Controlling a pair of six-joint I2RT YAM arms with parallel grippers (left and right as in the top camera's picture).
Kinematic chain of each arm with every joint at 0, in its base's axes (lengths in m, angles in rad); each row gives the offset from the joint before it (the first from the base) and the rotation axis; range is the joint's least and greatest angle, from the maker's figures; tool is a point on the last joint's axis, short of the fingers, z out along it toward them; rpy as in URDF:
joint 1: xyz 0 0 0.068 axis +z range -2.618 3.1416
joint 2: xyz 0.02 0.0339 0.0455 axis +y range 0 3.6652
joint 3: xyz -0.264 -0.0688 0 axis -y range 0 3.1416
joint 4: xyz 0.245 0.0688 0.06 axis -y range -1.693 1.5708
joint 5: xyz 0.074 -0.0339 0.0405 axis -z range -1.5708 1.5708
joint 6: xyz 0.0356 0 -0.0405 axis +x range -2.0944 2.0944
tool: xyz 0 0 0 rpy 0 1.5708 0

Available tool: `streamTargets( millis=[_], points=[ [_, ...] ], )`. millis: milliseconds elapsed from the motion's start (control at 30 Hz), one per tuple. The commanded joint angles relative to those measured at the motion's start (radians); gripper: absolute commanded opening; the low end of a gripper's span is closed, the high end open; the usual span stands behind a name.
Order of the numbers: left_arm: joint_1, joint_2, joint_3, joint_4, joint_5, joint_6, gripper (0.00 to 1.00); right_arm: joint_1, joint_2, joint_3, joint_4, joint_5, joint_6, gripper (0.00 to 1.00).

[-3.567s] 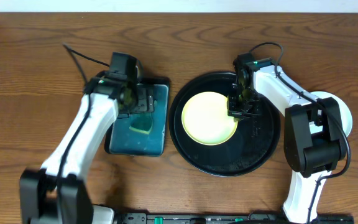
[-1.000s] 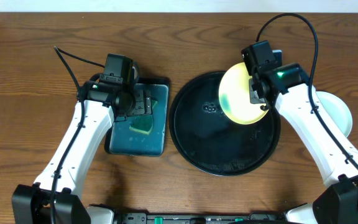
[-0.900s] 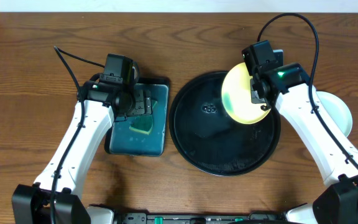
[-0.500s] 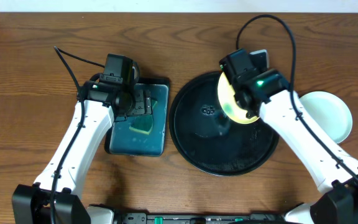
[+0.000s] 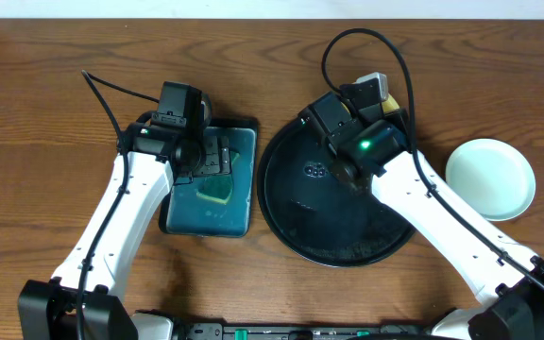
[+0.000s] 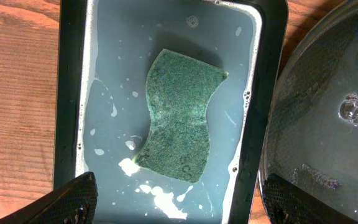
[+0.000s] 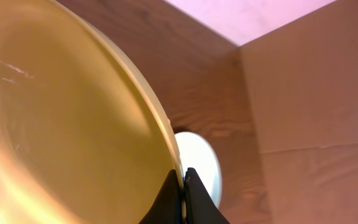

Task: Clean dirty plates on tray and stack at the side
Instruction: 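Lift the yellow plate off the black tray with the right gripper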

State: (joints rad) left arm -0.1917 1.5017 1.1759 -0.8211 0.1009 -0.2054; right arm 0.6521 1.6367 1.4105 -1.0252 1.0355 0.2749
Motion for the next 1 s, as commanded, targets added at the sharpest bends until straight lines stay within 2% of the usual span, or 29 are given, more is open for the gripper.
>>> streamTargets(
  millis=[0,167,533,967],
  points=[
    [0.0,0.002,0.006,-0.005,-0.013,0.007,0.86,0.027,-0.022,0.003,0.004,0.164,-0.061,0.01],
    [0.0,0.002,0.006,-0.005,-0.013,0.007,0.86,0.061,-0.022,0.003,0.004,0.321,-0.134,0.01],
    [0.0,0.002,0.006,-0.005,-0.013,0.007,0.86,0.089,-0.022,0.003,0.024,0.378,-0.274,0.01],
    [0.0,0.002,0.006,-0.005,-0.013,0.007,0.86,0.089,-0.022,0.003,0.031,0.373,-0.273,0.01]
  ],
)
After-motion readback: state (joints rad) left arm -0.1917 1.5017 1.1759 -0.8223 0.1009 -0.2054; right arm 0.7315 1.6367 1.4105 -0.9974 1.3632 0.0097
